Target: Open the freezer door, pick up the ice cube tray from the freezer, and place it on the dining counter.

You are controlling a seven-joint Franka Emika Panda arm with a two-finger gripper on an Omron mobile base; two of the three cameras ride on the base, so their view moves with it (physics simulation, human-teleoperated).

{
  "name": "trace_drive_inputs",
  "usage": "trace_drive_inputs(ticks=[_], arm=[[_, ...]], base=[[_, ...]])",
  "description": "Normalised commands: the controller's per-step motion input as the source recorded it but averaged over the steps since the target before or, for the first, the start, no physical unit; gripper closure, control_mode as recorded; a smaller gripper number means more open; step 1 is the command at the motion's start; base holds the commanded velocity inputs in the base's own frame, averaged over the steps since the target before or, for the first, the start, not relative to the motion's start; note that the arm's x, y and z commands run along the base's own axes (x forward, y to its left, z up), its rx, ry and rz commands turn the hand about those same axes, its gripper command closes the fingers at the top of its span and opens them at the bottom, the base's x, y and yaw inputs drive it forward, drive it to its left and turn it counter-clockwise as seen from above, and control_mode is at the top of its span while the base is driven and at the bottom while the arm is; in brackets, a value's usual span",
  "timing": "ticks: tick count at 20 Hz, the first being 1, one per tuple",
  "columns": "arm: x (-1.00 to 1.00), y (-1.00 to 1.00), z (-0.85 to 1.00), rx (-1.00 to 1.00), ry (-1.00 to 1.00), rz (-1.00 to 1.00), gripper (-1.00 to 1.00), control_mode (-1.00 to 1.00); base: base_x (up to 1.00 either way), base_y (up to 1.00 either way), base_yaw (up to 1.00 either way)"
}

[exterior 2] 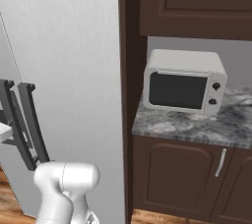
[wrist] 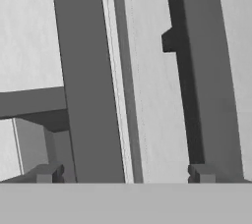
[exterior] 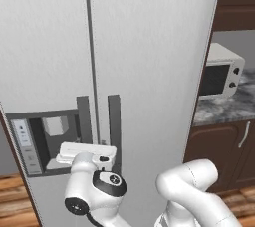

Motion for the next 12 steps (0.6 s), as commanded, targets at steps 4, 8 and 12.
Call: trace_drive_inputs(ticks=[4, 8, 12], arm=[[0.39, 0.39, -0.07, 0.00, -0.04, 0.00, -1.00, -1.00], [0.32, 0.30, -0.04, 0.00, 0.00, 0.02, -1.00, -1.00], [0.14, 0.33, -0.01, 0.00, 0.00, 0.01, -1.00, -1.00]], base=[[0.00, 0.00, 0.00], [0.00, 0.00, 0.00], [0.00, 0.00, 0.00]])
